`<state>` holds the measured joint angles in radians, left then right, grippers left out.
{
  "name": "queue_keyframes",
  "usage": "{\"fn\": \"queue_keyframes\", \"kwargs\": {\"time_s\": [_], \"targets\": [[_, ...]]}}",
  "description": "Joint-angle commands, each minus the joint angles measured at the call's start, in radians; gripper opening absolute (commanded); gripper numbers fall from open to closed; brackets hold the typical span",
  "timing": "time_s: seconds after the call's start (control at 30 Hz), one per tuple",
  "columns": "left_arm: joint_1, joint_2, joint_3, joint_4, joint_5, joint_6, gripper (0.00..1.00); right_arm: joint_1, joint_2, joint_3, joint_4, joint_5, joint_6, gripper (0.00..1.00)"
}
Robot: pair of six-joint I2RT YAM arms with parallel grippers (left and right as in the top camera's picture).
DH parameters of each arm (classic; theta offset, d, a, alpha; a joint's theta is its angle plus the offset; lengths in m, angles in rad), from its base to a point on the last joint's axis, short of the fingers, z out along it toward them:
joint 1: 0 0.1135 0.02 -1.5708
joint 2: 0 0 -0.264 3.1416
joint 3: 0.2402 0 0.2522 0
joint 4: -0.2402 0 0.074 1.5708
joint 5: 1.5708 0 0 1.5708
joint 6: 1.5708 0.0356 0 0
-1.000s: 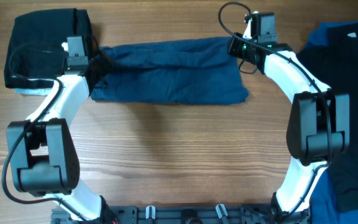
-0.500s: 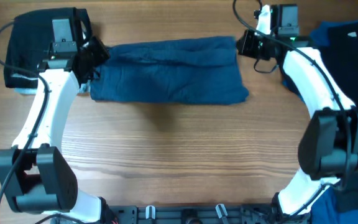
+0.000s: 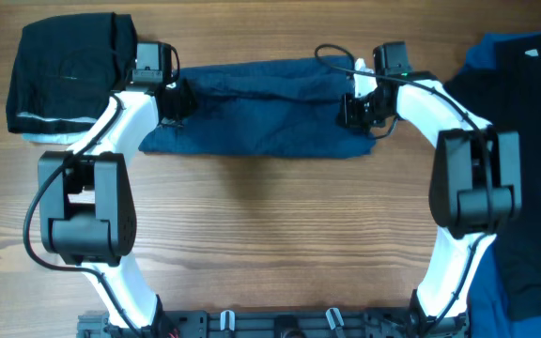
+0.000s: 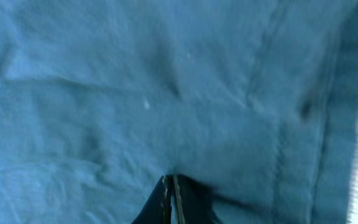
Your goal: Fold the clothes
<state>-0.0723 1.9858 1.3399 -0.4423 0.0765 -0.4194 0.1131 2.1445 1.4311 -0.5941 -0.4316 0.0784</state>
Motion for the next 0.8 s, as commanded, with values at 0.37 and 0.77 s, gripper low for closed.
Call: {"fn": "queue_keyframes", "kwargs": {"time_s": [0.37, 0.77], "targets": [[-0.208, 0.021, 0.002, -0.139, -0.180, -0.018, 0.04, -0.137, 0.050, -0.008, -0.366, 0.296, 0.093, 0.04], [-0.222, -0.190, 0.008, -0.136, -0.154, -0.071, 0.04, -0.013, -0.360, 0.030, -0.253, 0.119, -0.050, 0.04]]}}
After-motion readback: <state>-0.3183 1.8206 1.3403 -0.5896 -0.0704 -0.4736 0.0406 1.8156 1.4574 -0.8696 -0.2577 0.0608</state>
